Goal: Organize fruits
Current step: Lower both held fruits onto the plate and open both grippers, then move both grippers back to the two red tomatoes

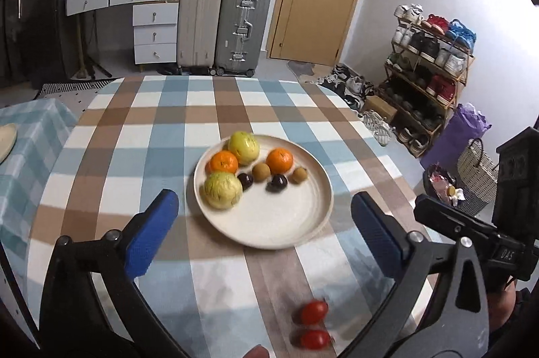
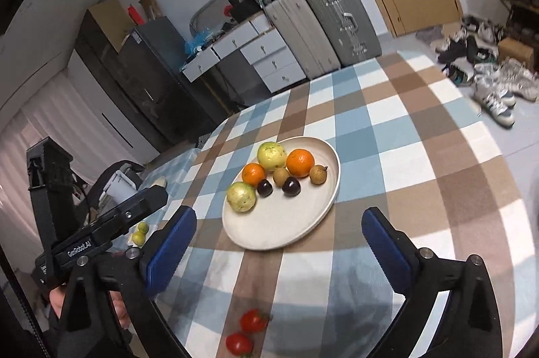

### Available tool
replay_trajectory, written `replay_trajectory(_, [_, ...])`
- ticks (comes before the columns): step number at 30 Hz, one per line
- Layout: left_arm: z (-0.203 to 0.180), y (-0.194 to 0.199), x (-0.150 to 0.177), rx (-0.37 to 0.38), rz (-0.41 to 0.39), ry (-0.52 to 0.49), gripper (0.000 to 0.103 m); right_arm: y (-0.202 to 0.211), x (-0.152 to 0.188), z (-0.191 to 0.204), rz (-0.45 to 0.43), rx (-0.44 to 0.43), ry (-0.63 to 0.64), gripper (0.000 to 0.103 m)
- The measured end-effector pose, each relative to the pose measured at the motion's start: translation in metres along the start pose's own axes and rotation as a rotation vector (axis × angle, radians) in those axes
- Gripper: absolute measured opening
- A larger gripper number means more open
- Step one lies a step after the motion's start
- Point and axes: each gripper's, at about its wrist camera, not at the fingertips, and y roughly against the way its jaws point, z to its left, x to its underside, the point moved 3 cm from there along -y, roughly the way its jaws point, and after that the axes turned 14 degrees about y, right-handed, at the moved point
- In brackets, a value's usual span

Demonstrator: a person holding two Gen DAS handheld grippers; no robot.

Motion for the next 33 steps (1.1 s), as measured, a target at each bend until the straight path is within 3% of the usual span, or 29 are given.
replay_trajectory(8, [0.015, 0.041, 0.048, -0.017, -0.001, -0.008, 0.102, 0.031, 0.028, 0.029, -0.013, 0.053, 0.063, 0.103])
replay_trajectory(18, [0.018, 0.027, 0.117, -0.003, 0.159, -0.014, 0.102, 0.045, 0.061, 0.046, 0.042, 0.168, 0.072, 0.103])
replay_trajectory(26, [0.003, 0.011, 0.134, 0.001, 0.206, -0.068, 0.102, 0.050, 0.065, 0.047, 0.041, 0.209, 0.083, 0.103])
replay_trajectory(33, [-0.002, -0.005, 0.143, -0.018, 0.251, -0.091, 0.102, 0.054, 0.063, 0.043, 0.027, 0.170, 0.030, 0.103])
